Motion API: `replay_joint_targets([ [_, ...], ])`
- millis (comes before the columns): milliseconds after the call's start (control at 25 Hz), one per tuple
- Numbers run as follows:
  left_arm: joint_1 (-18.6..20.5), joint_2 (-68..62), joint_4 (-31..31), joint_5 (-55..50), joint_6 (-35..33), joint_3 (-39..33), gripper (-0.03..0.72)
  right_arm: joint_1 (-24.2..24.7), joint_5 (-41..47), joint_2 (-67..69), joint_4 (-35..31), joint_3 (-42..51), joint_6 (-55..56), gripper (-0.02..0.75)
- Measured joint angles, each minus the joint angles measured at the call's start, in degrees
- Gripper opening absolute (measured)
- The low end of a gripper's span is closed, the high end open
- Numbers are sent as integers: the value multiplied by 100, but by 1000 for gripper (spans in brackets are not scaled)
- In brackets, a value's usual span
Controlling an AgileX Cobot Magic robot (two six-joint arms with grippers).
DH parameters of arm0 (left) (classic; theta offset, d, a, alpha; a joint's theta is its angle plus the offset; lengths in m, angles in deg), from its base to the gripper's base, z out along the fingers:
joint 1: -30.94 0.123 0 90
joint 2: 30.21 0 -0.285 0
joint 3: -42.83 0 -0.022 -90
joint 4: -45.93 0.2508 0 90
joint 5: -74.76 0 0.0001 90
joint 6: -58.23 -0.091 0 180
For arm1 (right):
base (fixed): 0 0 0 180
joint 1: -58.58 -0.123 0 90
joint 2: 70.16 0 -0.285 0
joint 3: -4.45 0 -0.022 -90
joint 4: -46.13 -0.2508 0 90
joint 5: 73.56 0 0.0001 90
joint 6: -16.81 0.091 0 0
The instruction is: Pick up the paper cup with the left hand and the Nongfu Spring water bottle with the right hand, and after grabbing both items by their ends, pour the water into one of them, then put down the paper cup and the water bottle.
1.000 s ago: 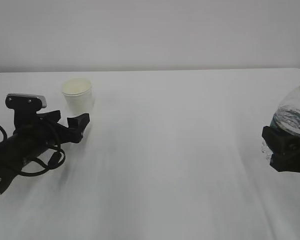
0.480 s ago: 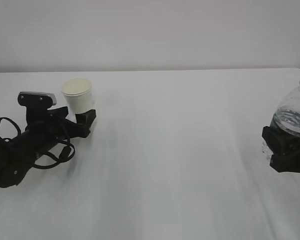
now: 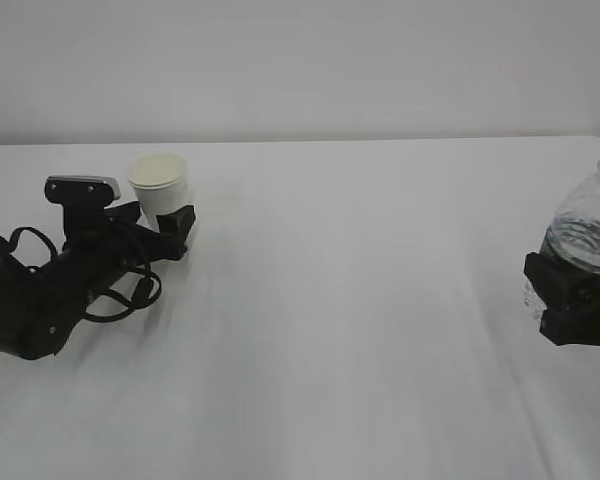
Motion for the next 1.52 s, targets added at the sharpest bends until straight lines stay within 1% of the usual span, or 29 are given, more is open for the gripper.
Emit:
replay_joint_targets([
  [160, 0, -77, -24, 0, 0, 133, 679, 0, 0, 0, 0, 0, -16, 445],
  [560, 0, -151, -219, 0, 0, 182, 690, 0, 0, 0, -2, 0, -75, 445],
  [680, 59, -219, -219, 0, 0, 209, 690, 0, 0, 0, -2, 0, -75, 445],
  [840, 96, -269, -165, 0, 0, 371, 691, 0, 0, 0, -2, 0, -106, 445],
  [1160, 105, -283, -139, 0, 0, 446, 691, 0, 0, 0, -2, 0, -106, 445],
  [1520, 105, -526, 75, 0, 0, 865, 691, 0, 0, 0, -2, 0, -115, 445],
])
